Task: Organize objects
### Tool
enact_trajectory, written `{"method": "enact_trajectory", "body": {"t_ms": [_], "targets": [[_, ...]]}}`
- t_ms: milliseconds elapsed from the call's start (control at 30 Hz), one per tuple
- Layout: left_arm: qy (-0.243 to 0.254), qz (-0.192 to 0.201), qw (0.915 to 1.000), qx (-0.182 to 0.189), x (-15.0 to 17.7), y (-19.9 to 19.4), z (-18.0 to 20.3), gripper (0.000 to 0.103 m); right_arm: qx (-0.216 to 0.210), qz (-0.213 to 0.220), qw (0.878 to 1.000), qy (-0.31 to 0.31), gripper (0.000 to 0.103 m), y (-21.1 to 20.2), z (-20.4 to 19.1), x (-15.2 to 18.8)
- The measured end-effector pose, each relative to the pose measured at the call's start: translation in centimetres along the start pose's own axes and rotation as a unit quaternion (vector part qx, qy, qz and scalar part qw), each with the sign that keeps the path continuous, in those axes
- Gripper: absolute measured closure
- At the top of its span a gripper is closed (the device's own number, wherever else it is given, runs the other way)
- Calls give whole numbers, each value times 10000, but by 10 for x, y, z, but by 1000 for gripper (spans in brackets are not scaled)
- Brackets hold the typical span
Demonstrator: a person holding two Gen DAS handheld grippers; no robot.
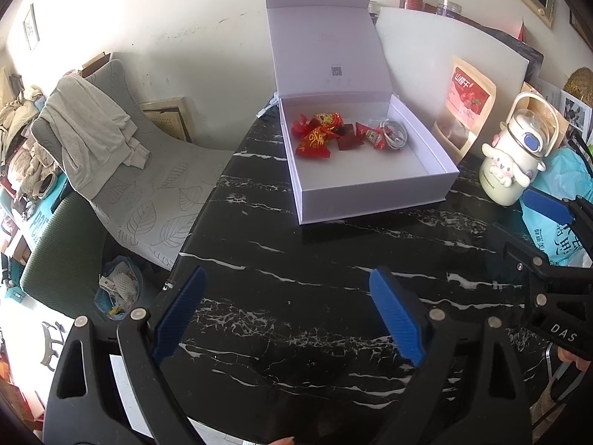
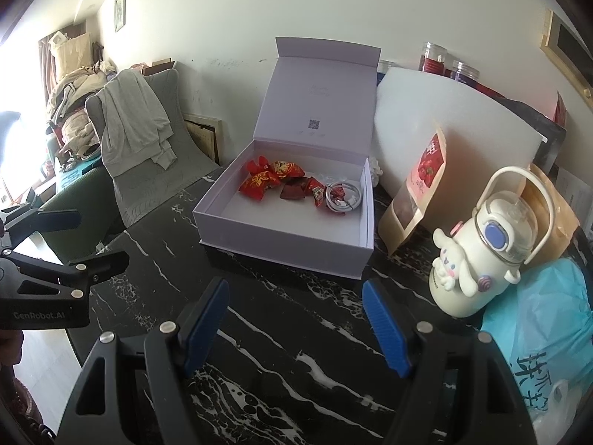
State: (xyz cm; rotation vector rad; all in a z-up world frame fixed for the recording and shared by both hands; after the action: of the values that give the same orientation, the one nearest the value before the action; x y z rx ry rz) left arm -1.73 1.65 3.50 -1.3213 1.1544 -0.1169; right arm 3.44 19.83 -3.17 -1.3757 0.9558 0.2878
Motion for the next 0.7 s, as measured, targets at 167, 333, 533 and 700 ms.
{"method": "enact_trajectory", "body": {"t_ms": [167, 333, 533, 700], "targets": [[10, -10, 10000, 4, 0, 0, 0, 13, 1, -4, 10000, -1, 28, 0, -1, 0], [21, -60, 10000, 21, 2, 1, 2, 13, -1, -13, 10000, -1, 28, 0, -1, 1], [35, -86, 10000, 24, 2, 1, 4, 13, 21, -29, 10000, -6, 28, 1, -1, 3], [47, -97, 9999, 14, 2, 1, 5, 13, -3, -16, 10000, -5, 28, 0, -1, 3]]}}
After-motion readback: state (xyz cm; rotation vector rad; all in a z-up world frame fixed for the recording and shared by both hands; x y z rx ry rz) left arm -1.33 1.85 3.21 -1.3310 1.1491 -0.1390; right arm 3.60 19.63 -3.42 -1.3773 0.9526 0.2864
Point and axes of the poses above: each gripper's, at about its wrist camera, not at the fingertips, and y roughly the way its jaws point, z to its right, x to its underside, the point moved 1 cm from there along y, roughly the way its jaws point, and after that the axes turned 13 degrees about y, right-handed, at the moved point
